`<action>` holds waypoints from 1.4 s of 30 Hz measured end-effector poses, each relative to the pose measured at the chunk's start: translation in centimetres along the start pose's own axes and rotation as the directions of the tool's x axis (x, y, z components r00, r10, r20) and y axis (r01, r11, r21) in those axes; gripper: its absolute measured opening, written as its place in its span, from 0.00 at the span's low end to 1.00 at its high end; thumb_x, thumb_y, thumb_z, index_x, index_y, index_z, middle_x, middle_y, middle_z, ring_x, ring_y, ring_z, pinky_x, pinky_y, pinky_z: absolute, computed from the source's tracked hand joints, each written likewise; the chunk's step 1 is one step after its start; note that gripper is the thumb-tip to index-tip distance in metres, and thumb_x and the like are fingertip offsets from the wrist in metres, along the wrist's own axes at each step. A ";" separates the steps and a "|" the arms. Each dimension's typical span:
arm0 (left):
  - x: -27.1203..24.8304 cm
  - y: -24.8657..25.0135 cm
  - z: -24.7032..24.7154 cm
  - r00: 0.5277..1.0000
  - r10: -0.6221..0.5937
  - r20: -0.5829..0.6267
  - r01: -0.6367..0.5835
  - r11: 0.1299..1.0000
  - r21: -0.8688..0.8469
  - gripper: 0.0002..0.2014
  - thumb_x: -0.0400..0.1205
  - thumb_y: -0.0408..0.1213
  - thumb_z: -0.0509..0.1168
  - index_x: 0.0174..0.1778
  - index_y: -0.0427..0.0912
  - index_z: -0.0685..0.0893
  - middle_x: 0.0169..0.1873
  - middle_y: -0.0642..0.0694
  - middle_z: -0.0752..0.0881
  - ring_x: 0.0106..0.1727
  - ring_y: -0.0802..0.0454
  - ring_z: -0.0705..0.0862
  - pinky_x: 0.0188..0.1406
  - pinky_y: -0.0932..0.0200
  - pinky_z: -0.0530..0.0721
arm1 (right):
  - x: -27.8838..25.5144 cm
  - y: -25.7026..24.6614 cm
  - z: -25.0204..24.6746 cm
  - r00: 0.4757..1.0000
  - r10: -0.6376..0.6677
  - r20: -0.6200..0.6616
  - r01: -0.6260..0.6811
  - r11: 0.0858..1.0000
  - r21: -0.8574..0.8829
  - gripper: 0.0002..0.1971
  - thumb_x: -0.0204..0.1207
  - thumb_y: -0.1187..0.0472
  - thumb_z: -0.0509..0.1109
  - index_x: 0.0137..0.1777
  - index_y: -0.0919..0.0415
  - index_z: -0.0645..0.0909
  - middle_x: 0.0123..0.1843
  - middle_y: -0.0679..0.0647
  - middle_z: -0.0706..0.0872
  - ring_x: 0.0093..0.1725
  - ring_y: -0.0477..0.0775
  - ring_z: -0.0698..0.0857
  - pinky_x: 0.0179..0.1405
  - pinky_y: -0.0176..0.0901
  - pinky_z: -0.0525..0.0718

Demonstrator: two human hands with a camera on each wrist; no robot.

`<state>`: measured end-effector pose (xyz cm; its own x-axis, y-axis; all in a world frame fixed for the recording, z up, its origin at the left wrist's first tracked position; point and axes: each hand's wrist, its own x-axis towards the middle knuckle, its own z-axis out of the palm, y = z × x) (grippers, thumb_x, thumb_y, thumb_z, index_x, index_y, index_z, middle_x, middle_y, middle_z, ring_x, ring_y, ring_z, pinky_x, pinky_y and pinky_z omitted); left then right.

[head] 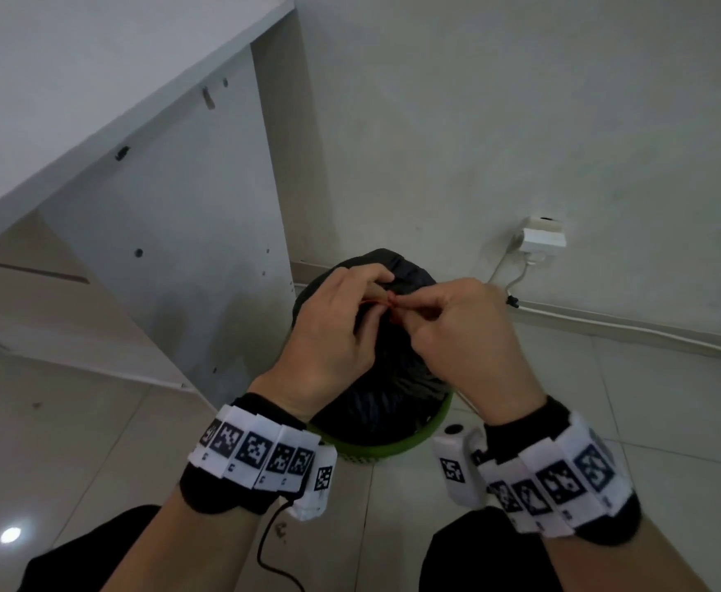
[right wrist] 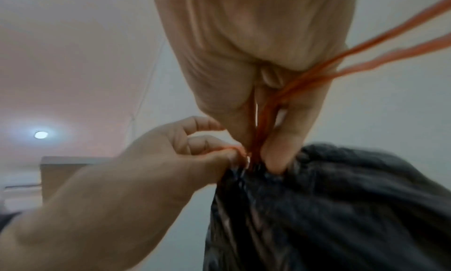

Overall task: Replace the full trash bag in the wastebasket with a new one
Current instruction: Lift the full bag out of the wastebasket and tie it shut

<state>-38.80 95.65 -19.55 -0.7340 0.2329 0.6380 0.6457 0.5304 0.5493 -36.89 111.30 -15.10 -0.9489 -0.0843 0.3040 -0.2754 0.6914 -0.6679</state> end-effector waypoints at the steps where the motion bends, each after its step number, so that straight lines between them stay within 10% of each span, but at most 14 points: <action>1: -0.2 -0.1 0.0 1.000 0.016 -0.006 -0.016 1.000 -0.002 0.19 0.79 0.23 0.69 0.65 0.41 0.80 0.48 0.45 0.87 0.52 0.54 0.85 0.59 0.70 0.79 | 0.2 -0.2 -0.6 0.998 0.010 0.070 -0.006 0.998 -0.058 0.08 0.74 0.65 0.75 0.49 0.54 0.93 0.41 0.47 0.94 0.35 0.45 0.90 0.38 0.39 0.86; 8: 0.0 0.1 0.2 0.997 0.035 -0.073 -0.039 0.998 -0.057 0.14 0.80 0.24 0.70 0.61 0.36 0.88 0.45 0.50 0.88 0.50 0.51 0.86 0.57 0.59 0.84 | 2.4 0.7 -3.0 0.788 0.242 0.566 -0.492 0.801 0.342 0.06 0.78 0.76 0.69 0.48 0.72 0.89 0.33 0.65 0.86 0.24 0.50 0.83 0.25 0.39 0.88; 12: -0.1 0.1 0.5 0.960 -0.243 -0.140 0.224 0.964 -0.142 0.06 0.76 0.34 0.77 0.47 0.44 0.91 0.41 0.54 0.87 0.44 0.60 0.85 0.50 0.69 0.82 | 2.5 2.3 -2.7 0.713 0.193 0.674 -0.615 0.635 0.469 0.10 0.80 0.77 0.63 0.51 0.72 0.86 0.32 0.60 0.86 0.25 0.48 0.83 0.25 0.34 0.84; 15: -0.5 0.0 0.9 0.873 -0.486 -0.036 0.440 0.818 -0.372 0.04 0.76 0.34 0.78 0.39 0.47 0.91 0.35 0.54 0.92 0.39 0.61 0.88 0.47 0.63 0.86 | 1.8 2.5 -1.8 0.737 0.189 0.649 -0.619 0.575 0.535 0.11 0.81 0.76 0.63 0.48 0.68 0.87 0.30 0.58 0.85 0.24 0.47 0.82 0.25 0.34 0.83; 21: -1.4 0.4 0.8 0.838 -0.528 0.135 0.489 0.619 -0.614 0.06 0.82 0.34 0.71 0.51 0.41 0.93 0.47 0.44 0.94 0.51 0.52 0.91 0.55 0.61 0.86 | 1.2 2.1 0.5 0.816 0.314 0.485 -0.564 0.619 0.547 0.11 0.82 0.73 0.65 0.45 0.63 0.88 0.27 0.56 0.83 0.21 0.45 0.79 0.21 0.34 0.81; 29: -2.0 -1.2 1.3 0.861 -0.491 0.130 0.479 0.701 -0.528 0.11 0.76 0.46 0.74 0.42 0.41 0.86 0.47 0.38 0.88 0.51 0.45 0.87 0.58 0.46 0.85 | 0.5 3.2 1.4 0.819 0.299 0.490 -0.574 0.442 0.690 0.08 0.79 0.71 0.68 0.48 0.63 0.89 0.28 0.56 0.83 0.24 0.47 0.80 0.22 0.35 0.81; 33: -2.3 -1.4 0.6 0.850 -0.477 0.223 0.507 0.627 -0.591 0.12 0.79 0.46 0.69 0.44 0.40 0.86 0.55 0.38 0.85 0.60 0.51 0.84 0.66 0.57 0.79 | 0.1 4.8 1.2 0.821 0.351 0.451 -0.555 0.301 0.776 0.07 0.76 0.71 0.70 0.52 0.65 0.86 0.29 0.58 0.80 0.23 0.48 0.78 0.20 0.34 0.76; 38: -2.6 -1.8 0.4 0.811 -0.526 0.257 0.574 0.629 -0.525 0.09 0.87 0.35 0.62 0.50 0.32 0.83 0.47 0.52 0.88 0.49 0.61 0.84 0.55 0.70 0.79 | -0.3 6.9 2.4 0.883 0.450 0.132 -0.397 0.566 0.723 0.05 0.77 0.69 0.73 0.45 0.60 0.81 0.25 0.52 0.77 0.23 0.49 0.74 0.24 0.38 0.74; 42: -2.3 -1.8 1.1 0.707 -0.668 0.233 0.648 0.480 -0.591 0.11 0.90 0.35 0.58 0.48 0.44 0.85 0.41 0.49 0.88 0.45 0.51 0.84 0.50 0.56 0.81 | -1.4 6.4 2.7 0.980 0.170 -0.101 -0.102 0.870 0.482 0.04 0.78 0.65 0.73 0.47 0.56 0.81 0.31 0.52 0.84 0.31 0.50 0.81 0.37 0.45 0.80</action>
<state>-38.49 95.08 -22.65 -0.9991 0.0006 -0.0418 -0.0417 -0.0762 0.9962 -37.78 113.90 -21.67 -0.9616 0.1073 0.2528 -0.2175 0.2647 -0.9395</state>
